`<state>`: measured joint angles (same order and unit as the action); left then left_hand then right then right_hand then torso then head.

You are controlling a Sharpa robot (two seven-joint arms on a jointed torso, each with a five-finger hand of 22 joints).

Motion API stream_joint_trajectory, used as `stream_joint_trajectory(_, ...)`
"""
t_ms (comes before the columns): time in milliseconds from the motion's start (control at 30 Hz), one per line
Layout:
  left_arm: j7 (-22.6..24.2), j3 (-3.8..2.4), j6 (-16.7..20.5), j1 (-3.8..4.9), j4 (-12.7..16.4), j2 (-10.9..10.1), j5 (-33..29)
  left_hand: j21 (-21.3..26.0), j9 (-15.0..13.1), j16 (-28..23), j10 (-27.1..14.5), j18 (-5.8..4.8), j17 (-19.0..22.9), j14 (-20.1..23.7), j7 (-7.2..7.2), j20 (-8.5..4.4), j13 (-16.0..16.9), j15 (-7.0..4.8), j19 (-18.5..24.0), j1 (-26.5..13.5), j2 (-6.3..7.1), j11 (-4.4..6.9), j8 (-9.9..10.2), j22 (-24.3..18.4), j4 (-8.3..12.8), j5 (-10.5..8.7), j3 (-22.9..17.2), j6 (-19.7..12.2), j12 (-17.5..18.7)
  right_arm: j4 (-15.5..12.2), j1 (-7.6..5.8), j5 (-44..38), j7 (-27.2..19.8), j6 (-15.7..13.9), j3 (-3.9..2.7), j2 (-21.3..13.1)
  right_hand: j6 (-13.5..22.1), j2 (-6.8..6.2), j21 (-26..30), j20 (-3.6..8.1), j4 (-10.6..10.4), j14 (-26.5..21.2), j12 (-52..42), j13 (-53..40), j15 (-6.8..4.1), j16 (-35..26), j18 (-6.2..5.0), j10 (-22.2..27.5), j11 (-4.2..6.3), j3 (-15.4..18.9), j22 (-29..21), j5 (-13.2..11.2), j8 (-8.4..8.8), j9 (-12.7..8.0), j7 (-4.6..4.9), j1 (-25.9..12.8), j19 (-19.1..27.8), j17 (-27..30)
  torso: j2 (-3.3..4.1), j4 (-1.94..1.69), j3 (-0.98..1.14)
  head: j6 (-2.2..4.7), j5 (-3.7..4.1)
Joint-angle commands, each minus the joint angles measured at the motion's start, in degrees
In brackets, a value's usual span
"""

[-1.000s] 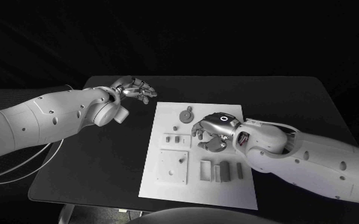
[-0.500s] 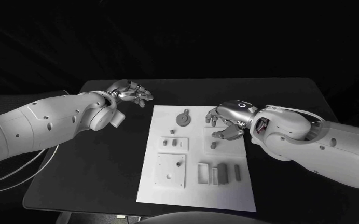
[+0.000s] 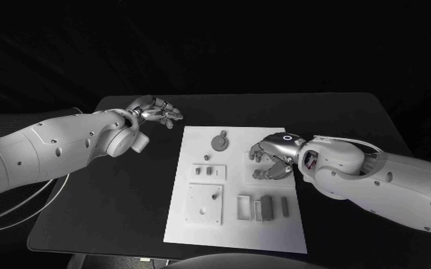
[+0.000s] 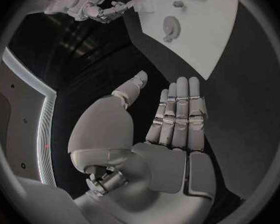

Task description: Assemble the parts on the task board

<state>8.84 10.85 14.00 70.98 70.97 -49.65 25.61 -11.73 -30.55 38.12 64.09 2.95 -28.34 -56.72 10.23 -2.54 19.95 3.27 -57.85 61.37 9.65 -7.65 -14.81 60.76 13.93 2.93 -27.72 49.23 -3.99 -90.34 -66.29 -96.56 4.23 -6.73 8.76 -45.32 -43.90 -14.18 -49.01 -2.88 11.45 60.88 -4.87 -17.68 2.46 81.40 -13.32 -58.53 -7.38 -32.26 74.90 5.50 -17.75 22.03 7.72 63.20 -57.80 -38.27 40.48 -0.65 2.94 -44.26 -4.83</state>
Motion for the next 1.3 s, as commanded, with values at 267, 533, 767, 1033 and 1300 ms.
stream_joint_trajectory(267,0.7,-0.03,-0.5,0.06,0.0,0.02,-0.08,0.26,0.07,-0.33,-0.08,0.53,-0.11,-0.28,0.11,0.17,-0.07,-0.02,-0.3,0.5,0.06,-0.2,-0.02,0.1,0.22,-0.08,-0.08,-0.21,-0.09,0.27,0.71,-4.47,0.76,4.09,0.32,0.6,-0.96,0.32,-0.02,0.25,-0.5,-0.07,-0.81,0.17,0.05,0.8,-1.68,0.51,-1.51,0.81,1.04,0.06,-1.03,0.58,1.25,0.28,0.33,-0.01,0.0,-0.02,-0.1,-0.44,-0.02)
stream_joint_trajectory(533,0.75,-0.03,-0.58,0.05,-0.01,0.03,-0.08,0.28,0.07,-0.39,-0.08,0.53,-0.2,-0.3,0.12,0.17,-0.1,-0.02,-0.32,0.49,-0.01,-0.2,-0.06,0.12,0.18,-0.08,-0.09,-0.15,-0.08,0.36,1.15,-5.45,0.38,2.82,0.37,1.26,-5.58,4.46,-0.46,0.64,2.68,1.29,-3.63,-0.05,-1.94,0.76,-1.68,-4.67,0.54,2.12,0.94,0.14,-3.51,1.43,1.86,2.14,-0.41,0.6,-0.01,-0.06,-0.07,-0.53,0.06)
stream_joint_trajectory(767,0.75,-0.03,-0.69,0.05,-0.03,0.09,-0.08,0.29,0.06,-0.43,-0.08,0.53,-0.26,-0.31,0.12,0.16,-0.12,-0.02,-0.32,0.49,-0.05,-0.2,-0.09,0.13,0.17,-0.08,-0.1,-0.11,-0.08,0.71,1.34,-5.94,0.46,1.89,0.37,2.03,-7.7,6.8,-0.48,0.75,4.27,1.99,-4.57,0.02,-2.73,0.61,-1.68,-6.81,1.39,2.14,0.85,0.21,-4.15,1.52,1.21,2.49,-0.83,0.88,0.01,-0.08,-0.07,-0.63,0.03)
stream_joint_trajectory(1033,0.75,-0.03,-0.75,0.05,-0.04,0.08,-0.08,0.32,0.05,-0.5,-0.08,0.52,-0.36,-0.32,0.11,0.17,-0.15,-0.02,-0.33,0.46,-0.1,-0.2,-0.13,0.15,0.13,-0.08,-0.09,-0.05,-0.08,0.71,1.42,-6.18,0.65,1.72,0.37,2.24,-8.57,8.23,-0.51,0.85,4.76,2.35,-4.86,0.14,-3.03,0.54,-1.68,-7.69,1.71,1.81,0.83,0.25,-4.28,1.51,0.9,2.77,-1.09,0.99,0.01,-0.03,-0.1,-0.82,-0.05)
stream_joint_trajectory(1300,0.75,-0.03,-0.71,0.05,-0.04,0.05,-0.08,0.33,0.06,-0.53,-0.09,0.52,-0.4,-0.33,0.1,0.17,-0.17,-0.02,-0.33,0.45,-0.12,-0.21,-0.14,0.16,0.12,-0.08,-0.08,-0.04,-0.07,0.69,1.5,-6.6,0.83,1.54,0.37,2.36,-10.09,8.32,-0.36,0.85,3.4,2.82,-5.32,0.31,-3.57,0.31,-1.68,-9.15,2.17,-2.65,0.68,0.44,-4.48,1.54,0.41,4.58,-1.55,1.18,-0.01,-0.03,-0.1,-0.85,-0.12)
